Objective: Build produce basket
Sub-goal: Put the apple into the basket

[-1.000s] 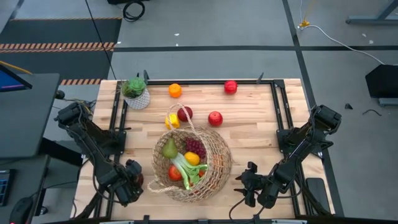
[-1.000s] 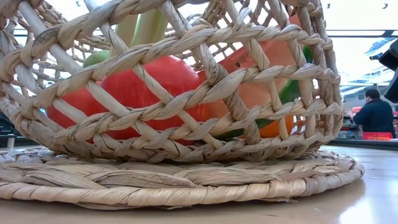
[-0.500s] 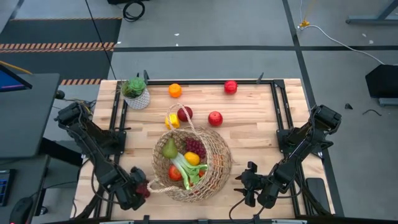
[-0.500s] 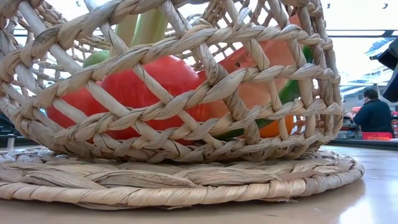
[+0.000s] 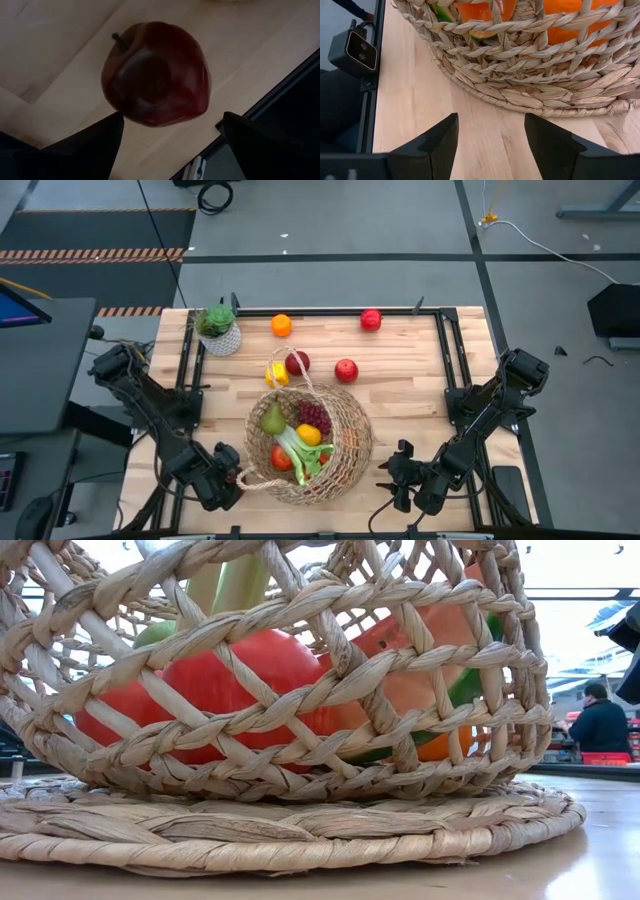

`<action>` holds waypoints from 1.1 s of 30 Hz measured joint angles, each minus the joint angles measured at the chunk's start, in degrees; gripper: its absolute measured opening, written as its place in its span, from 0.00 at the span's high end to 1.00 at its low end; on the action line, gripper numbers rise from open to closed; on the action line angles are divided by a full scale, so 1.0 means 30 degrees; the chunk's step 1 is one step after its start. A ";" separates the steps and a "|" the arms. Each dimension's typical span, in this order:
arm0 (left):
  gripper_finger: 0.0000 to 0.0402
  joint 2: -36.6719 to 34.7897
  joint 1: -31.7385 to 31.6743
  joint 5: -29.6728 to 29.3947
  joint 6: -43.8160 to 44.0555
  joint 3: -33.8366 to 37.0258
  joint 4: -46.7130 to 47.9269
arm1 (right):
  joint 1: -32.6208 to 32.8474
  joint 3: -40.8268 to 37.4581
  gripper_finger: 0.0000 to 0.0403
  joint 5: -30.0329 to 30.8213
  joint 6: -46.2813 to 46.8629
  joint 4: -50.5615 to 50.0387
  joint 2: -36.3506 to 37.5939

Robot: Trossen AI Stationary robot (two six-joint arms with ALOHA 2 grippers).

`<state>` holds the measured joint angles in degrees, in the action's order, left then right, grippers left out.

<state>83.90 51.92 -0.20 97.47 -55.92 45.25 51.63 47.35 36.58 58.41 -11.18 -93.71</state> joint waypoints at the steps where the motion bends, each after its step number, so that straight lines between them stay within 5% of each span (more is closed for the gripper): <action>1: 0.13 -0.0007 -0.0003 0.0004 0.0059 0.0000 0.0000 | 0.0003 0.0000 0.42 0.0000 0.0015 -0.0007 0.0000; 10: 0.13 -0.0007 0.0000 0.1480 0.2499 0.0000 0.0350 | 0.0003 0.0000 0.42 0.0000 0.0036 0.0130 0.0000; 33: 0.13 0.0503 0.0022 -0.1053 0.4329 0.0044 0.0902 | 0.0003 0.0000 0.42 -0.0022 0.0036 0.0144 0.0000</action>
<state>85.41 51.99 -3.36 110.46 -55.79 47.96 51.64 47.35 36.51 58.52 -10.75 -93.71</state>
